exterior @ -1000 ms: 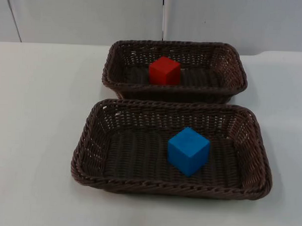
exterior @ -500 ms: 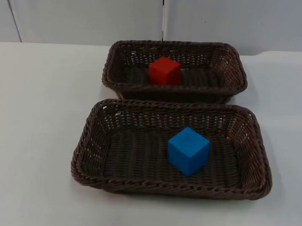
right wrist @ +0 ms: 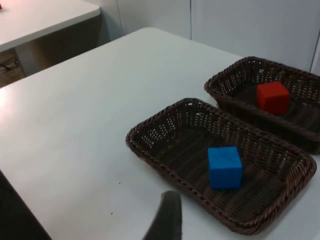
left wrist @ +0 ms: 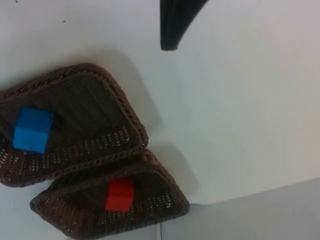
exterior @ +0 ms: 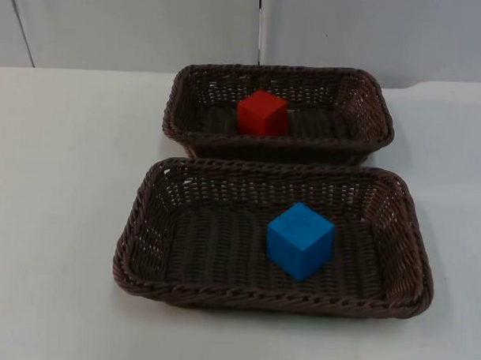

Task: Pick up one cube with the left hand and place it into the upper basket. Pick up one cube with the right hand and place it into the lower basket.

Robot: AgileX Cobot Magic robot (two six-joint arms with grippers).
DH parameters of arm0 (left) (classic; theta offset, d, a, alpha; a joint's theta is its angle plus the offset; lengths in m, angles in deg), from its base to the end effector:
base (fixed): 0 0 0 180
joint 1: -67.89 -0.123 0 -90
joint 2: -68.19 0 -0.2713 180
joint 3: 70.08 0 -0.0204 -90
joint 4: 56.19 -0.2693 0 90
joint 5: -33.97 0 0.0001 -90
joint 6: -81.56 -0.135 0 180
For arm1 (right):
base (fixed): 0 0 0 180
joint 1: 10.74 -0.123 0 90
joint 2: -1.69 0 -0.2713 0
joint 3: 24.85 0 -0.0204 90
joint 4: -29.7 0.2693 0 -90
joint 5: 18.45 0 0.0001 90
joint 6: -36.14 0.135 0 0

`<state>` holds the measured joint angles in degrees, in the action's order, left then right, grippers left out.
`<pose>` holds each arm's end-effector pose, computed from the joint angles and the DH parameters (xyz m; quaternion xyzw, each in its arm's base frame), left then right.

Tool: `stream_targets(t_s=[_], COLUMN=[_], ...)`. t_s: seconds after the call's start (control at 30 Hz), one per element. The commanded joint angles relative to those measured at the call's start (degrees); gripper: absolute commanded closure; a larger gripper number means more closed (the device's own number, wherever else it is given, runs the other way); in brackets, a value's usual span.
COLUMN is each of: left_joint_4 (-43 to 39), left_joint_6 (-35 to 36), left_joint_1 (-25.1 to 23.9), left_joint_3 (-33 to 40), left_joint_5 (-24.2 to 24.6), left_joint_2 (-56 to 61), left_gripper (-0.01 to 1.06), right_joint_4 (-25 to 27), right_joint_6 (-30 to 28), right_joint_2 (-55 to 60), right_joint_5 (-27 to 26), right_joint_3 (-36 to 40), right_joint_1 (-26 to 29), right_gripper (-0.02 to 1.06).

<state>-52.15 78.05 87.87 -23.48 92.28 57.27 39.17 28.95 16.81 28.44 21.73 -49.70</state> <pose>0.0641 -0.0319 0.2776 0.1726 0.8290 -0.1109 0.5203 0.0620 0.0710 0.2975 -0.3074 0.7487 0.2379 0.5370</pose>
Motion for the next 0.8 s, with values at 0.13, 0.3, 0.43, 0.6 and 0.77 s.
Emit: stream_targets(t_s=[0.13,0.3,0.43,0.6,0.77], left_joint_4=[-0.5,-0.5,-0.4,-0.3,-0.2], left_joint_6=[1.9,2.1,2.1,2.1,2.1], left_joint_1=[0.0,0.0,0.0,0.0,0.0], left_joint_3=[0.4,0.9,1.5,1.8,1.8], left_joint_5=[0.6,2.1,2.8,3.2,3.2], left_joint_2=[0.4,0.4,0.4,0.4,0.4], left_gripper=[0.11,0.11,0.11,0.11,0.11], right_joint_4=[-0.8,-3.3,-5.1,-5.3,-5.3], right_joint_6=[0.2,2.0,4.2,4.3,4.3], right_joint_2=[-3.9,-6.9,-6.9,-6.9,-6.9], right_joint_5=[2.8,5.5,5.5,5.6,6.2], right_joint_3=[0.1,0.1,0.1,0.1,0.0], right_joint_1=[-0.3,-0.3,-0.3,-0.3,-0.3], right_gripper=[0.31,0.31,0.31,0.31,0.31])
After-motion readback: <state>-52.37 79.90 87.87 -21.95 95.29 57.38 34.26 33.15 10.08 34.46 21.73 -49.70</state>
